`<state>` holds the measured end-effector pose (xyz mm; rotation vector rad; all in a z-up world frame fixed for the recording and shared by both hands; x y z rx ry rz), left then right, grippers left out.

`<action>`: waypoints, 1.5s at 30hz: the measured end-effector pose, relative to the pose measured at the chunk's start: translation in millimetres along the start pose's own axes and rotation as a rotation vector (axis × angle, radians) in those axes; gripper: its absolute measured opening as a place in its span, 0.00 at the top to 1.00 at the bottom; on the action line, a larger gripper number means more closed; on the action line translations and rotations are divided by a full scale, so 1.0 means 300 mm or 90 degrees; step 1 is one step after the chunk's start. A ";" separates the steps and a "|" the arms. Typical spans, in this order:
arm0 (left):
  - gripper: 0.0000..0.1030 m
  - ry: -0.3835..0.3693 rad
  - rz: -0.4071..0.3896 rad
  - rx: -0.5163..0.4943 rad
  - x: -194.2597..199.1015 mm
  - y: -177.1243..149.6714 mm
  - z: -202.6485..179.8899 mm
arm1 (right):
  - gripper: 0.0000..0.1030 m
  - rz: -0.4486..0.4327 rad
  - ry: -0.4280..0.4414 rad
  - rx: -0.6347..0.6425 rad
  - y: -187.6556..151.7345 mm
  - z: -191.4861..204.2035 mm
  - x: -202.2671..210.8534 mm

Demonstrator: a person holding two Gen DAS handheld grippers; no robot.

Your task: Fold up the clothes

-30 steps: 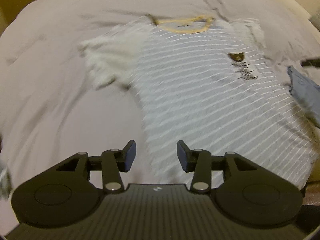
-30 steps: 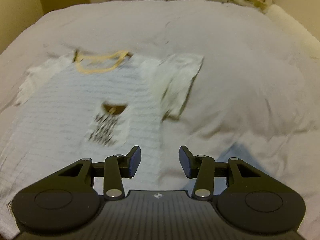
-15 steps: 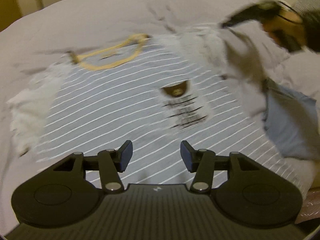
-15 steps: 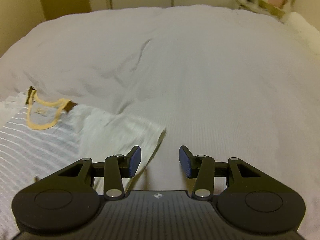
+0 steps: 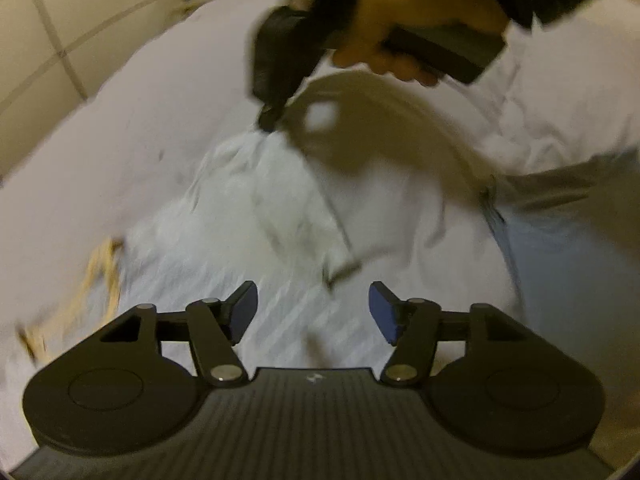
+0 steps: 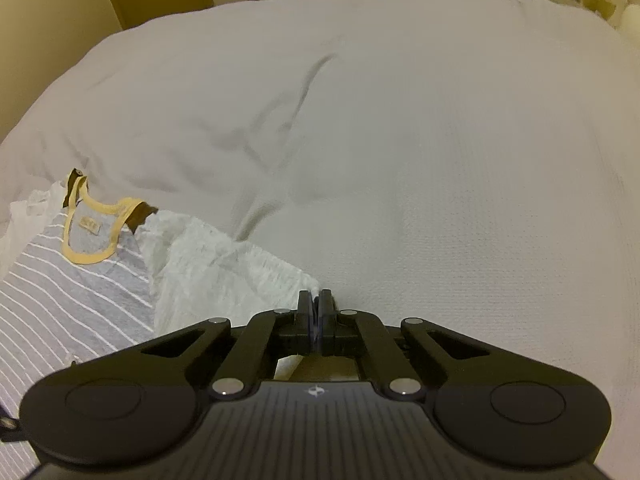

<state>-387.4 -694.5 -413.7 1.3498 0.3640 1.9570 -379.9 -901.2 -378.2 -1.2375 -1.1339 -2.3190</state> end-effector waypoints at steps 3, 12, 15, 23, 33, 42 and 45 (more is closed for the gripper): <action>0.45 0.019 -0.004 -0.050 -0.078 0.036 -0.090 | 1.00 -0.007 -0.002 -0.003 0.014 -0.011 0.013; 1.00 0.036 0.003 -0.071 -0.172 0.039 -0.135 | 1.00 -0.019 -0.006 0.005 0.040 -0.022 0.018; 1.00 -0.020 -0.024 0.010 -0.140 0.081 -0.117 | 1.00 -0.032 -0.026 0.041 0.064 -0.006 0.029; 0.96 -0.078 0.001 0.073 -0.140 0.089 -0.090 | 0.72 -0.047 -0.094 0.072 0.056 -0.020 0.039; 0.82 -0.041 0.050 0.124 0.042 -0.094 0.067 | 0.62 -0.118 -0.086 0.048 -0.049 0.150 0.207; 0.69 0.119 0.136 0.194 0.258 -0.468 0.512 | 0.59 -0.064 0.017 -0.006 -0.264 0.553 0.162; 0.67 0.156 0.154 0.210 0.342 -0.604 0.665 | 0.55 -0.054 0.037 -0.006 -0.317 0.751 0.125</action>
Point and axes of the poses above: each gripper's, at about its wrist camera, not at the fingertips, and x roughly against the way its jaws point, z to its left, y to its top, the point moved 6 cm from there along -x, roughly the way its jaws point, and after that the axes turned 14 degrees about y, right-handed, at the moved point
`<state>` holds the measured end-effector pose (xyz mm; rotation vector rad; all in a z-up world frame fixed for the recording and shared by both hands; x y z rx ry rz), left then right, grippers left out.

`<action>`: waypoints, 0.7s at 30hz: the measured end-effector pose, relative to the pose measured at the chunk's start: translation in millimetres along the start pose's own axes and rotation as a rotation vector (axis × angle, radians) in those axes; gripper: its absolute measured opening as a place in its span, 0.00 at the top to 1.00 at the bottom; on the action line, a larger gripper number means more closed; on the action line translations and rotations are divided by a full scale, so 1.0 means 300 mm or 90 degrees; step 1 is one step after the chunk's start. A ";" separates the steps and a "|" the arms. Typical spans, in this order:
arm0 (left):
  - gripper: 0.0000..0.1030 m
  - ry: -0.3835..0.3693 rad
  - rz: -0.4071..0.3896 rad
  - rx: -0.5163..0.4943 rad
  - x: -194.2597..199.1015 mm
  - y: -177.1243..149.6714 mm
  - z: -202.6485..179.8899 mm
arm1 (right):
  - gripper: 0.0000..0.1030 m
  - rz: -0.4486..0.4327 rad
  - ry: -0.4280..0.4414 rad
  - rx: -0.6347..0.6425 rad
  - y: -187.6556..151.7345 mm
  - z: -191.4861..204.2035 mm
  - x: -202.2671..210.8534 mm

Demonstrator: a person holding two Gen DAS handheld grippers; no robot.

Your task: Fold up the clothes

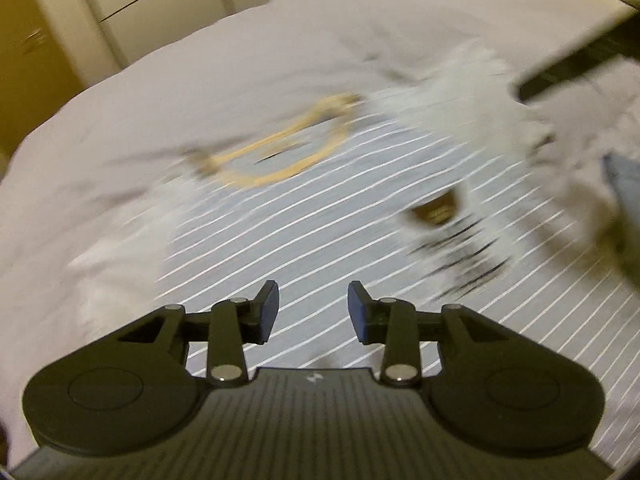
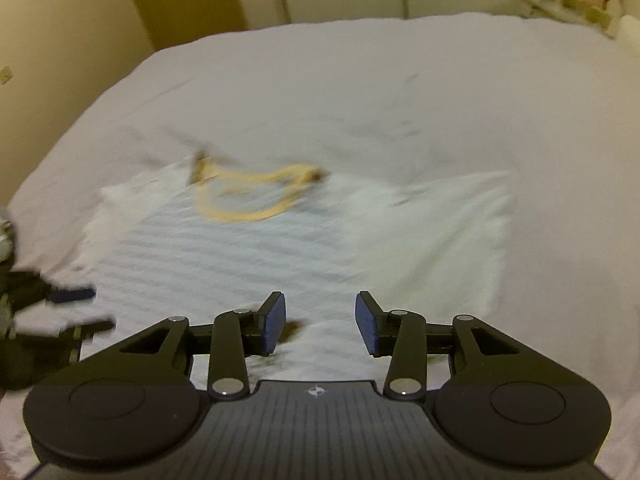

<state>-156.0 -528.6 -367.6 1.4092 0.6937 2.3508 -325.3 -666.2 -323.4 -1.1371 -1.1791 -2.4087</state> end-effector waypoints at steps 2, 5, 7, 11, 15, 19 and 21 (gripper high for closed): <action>0.63 0.011 0.002 0.013 0.025 -0.052 0.114 | 0.54 -0.002 -0.006 -0.009 -0.032 0.117 -0.014; 0.57 0.004 0.004 0.043 0.072 -0.114 0.279 | 0.45 -0.017 -0.038 -0.039 -0.069 0.274 0.009; 0.54 -0.014 0.004 0.057 0.112 -0.136 0.366 | 0.33 -0.030 -0.070 -0.070 -0.088 0.360 0.038; 0.33 -0.029 -0.024 0.075 0.220 -0.156 0.514 | 0.18 -0.041 -0.123 -0.093 -0.087 0.506 0.118; 0.11 -0.068 -0.009 0.125 0.290 -0.168 0.623 | 0.14 -0.040 -0.166 -0.095 -0.062 0.629 0.205; 0.01 -0.112 -0.009 0.133 0.389 -0.201 0.668 | 0.14 -0.033 -0.178 -0.114 -0.077 0.704 0.308; 0.01 -0.126 -0.003 0.127 0.432 -0.221 0.675 | 0.14 -0.034 -0.176 -0.135 -0.097 0.727 0.364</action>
Point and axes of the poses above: each gripper's, at about its wrist camera, not at the fingertips, and x roughly against the way its jaws point, z to its left, y to its top, the point moved 6 cm from there along -x, roughly the way its jaws point, and after that the axes turned 14 degrees about y, right-handed, at the moved point
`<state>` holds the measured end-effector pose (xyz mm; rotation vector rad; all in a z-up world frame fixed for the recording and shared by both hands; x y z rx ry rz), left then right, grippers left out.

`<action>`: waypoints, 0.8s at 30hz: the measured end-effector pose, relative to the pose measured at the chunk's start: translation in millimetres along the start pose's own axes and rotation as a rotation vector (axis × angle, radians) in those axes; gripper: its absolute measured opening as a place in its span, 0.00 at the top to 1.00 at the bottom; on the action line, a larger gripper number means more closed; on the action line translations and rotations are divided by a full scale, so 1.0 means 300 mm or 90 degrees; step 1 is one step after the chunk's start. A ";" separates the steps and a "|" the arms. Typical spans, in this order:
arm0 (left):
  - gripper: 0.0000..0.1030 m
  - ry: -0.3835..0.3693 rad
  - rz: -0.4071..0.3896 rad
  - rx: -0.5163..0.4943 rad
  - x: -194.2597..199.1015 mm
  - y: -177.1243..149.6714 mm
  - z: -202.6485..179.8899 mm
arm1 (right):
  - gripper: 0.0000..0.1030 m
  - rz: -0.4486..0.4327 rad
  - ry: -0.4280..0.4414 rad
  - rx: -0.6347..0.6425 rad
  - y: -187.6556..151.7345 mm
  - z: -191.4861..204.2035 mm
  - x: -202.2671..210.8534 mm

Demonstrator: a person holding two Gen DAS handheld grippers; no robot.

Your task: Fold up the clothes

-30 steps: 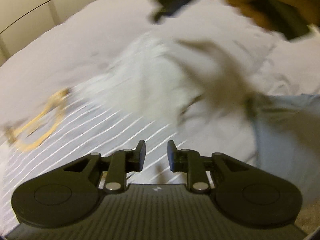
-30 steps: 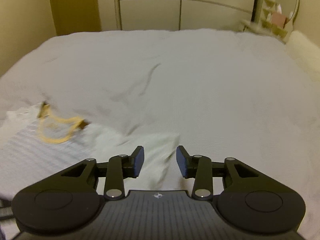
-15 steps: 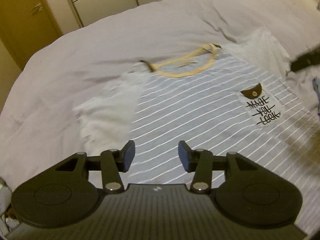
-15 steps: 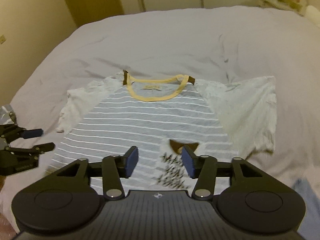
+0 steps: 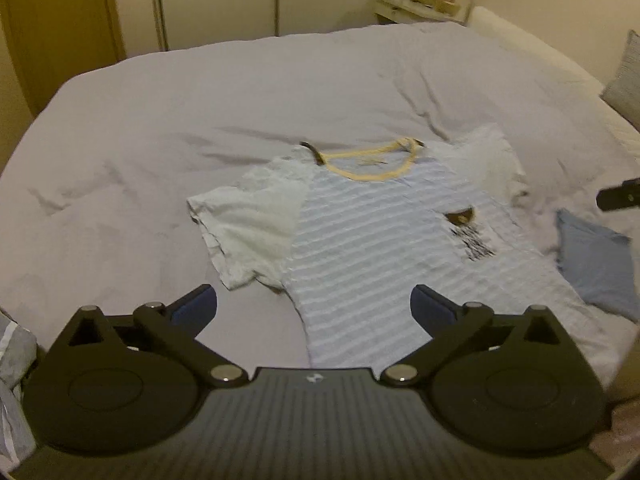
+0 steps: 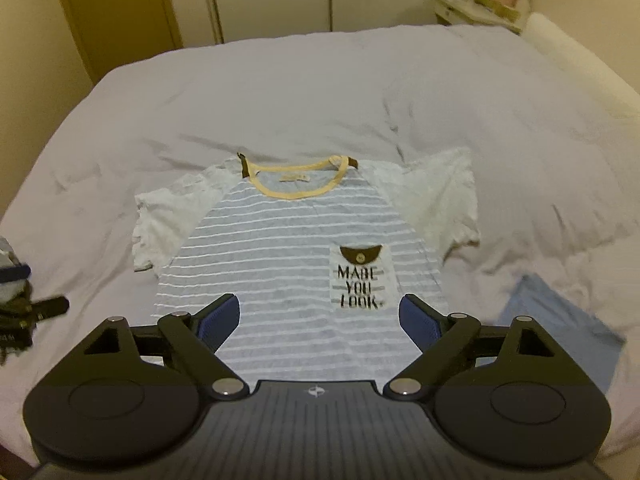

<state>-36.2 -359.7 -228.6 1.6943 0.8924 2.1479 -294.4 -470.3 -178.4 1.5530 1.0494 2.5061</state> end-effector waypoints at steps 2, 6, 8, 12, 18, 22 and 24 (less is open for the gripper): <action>0.01 -0.009 0.007 -0.001 0.045 -0.017 -0.001 | 0.14 -0.002 -0.003 -0.035 -0.034 -0.018 0.063; 0.01 -0.014 -0.007 -0.010 0.168 -0.031 -0.016 | 0.14 -0.022 0.004 -0.099 -0.115 -0.059 0.176; 0.01 -0.010 -0.014 -0.014 0.229 -0.041 -0.026 | 0.14 -0.035 0.017 -0.124 -0.159 -0.068 0.215; 0.01 0.002 -0.017 -0.023 0.339 -0.066 -0.033 | 0.14 -0.023 0.026 -0.179 -0.256 -0.082 0.245; 0.01 -0.012 -0.024 -0.060 0.445 -0.116 -0.053 | 0.14 -0.033 0.017 -0.201 -0.364 -0.021 0.349; 0.01 -0.055 -0.043 -0.093 0.497 -0.114 -0.076 | 0.14 -0.057 -0.013 -0.197 -0.425 0.055 0.442; 0.01 -0.077 -0.061 -0.111 0.527 -0.107 -0.076 | 0.14 -0.066 -0.036 -0.191 -0.452 0.106 0.475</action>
Point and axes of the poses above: each gripper's, at about its wrist camera, not at the fingertips, and x roughly against the way its jaws point, z to its left, y to its top, the point moved 6 cm from there along -x, roughly the way its jaws point, and after that the axes turned 14 degrees about y, right-handed, at the moved point
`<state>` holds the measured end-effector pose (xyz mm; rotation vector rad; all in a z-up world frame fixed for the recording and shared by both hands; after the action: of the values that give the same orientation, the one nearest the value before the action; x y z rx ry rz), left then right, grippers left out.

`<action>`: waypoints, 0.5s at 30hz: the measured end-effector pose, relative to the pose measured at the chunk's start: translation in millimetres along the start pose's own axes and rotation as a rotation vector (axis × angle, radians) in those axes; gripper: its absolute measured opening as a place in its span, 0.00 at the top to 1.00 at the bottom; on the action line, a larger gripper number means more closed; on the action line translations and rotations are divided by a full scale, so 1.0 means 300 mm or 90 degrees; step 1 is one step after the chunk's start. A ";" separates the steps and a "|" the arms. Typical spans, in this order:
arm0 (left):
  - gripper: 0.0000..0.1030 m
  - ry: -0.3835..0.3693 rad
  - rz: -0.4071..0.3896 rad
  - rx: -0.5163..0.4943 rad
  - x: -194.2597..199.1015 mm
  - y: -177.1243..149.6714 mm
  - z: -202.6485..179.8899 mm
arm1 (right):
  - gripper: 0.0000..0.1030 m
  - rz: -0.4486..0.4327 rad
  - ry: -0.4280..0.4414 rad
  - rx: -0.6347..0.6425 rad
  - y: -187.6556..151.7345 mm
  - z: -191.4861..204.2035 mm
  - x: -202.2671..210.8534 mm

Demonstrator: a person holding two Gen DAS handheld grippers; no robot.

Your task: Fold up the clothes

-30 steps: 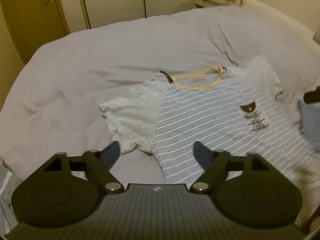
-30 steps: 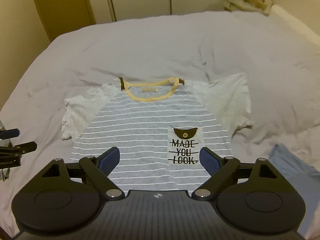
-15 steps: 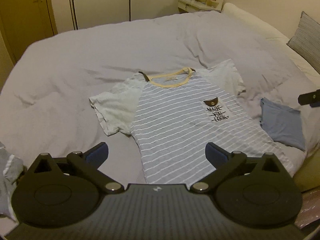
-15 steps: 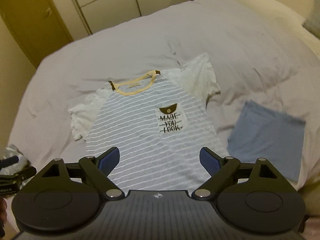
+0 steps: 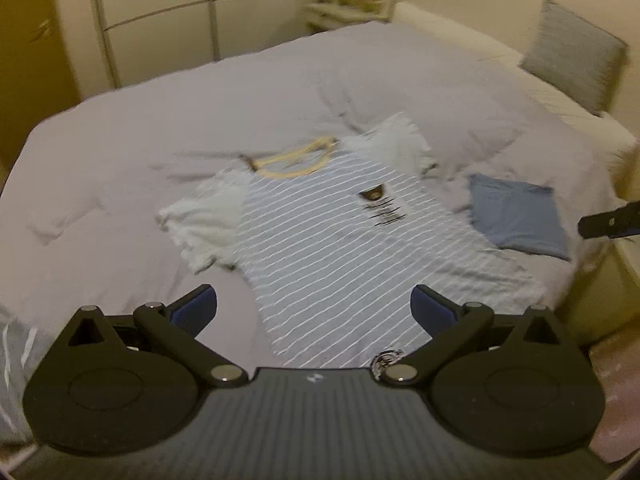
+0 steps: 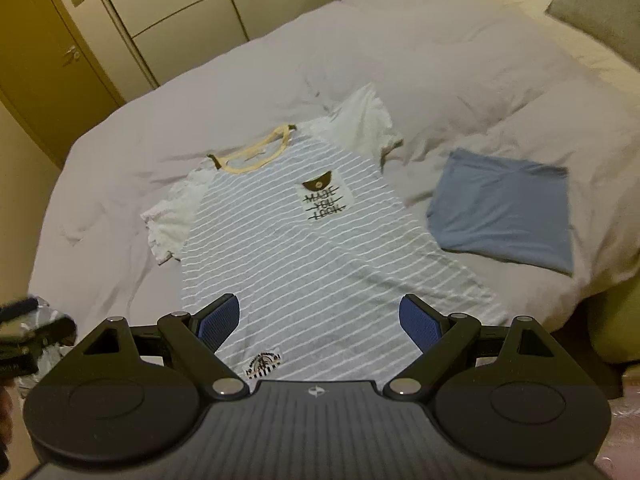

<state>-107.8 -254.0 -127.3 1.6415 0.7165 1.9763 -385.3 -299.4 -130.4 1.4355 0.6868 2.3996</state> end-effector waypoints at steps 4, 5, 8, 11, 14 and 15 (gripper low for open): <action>0.01 -0.035 -0.030 -0.035 0.063 -0.020 0.035 | 0.14 -0.019 -0.050 0.005 -0.078 0.098 0.053; 0.01 -0.041 -0.034 -0.043 0.077 -0.034 0.052 | 0.14 -0.024 -0.063 0.004 -0.103 0.132 0.061; 0.01 -0.054 -0.044 -0.061 0.132 -0.095 0.124 | 0.14 -0.032 -0.089 0.005 -0.181 0.241 0.073; 0.01 -0.058 -0.049 -0.074 0.182 -0.167 0.219 | 0.14 -0.027 -0.113 0.006 -0.265 0.352 0.075; 0.01 -0.049 -0.047 -0.087 0.225 -0.244 0.319 | 0.14 -0.012 -0.102 0.001 -0.350 0.465 0.076; 0.01 -0.044 -0.046 -0.092 0.235 -0.265 0.345 | 0.14 -0.003 -0.098 0.004 -0.376 0.495 0.076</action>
<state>-16.1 -138.5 -112.2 1.5682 0.5838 1.8657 -267.8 -154.0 -112.4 1.5993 0.6593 2.2556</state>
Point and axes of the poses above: each gripper's, at about its wrist camera, not at the fingertips, and x roughly against the way its jaws point, z to its left, y to its top, the point moved 6 cm from there along -x, roughly the way its jaws point, and after that the axes turned 14 degrees about y, right-handed, at the moved point
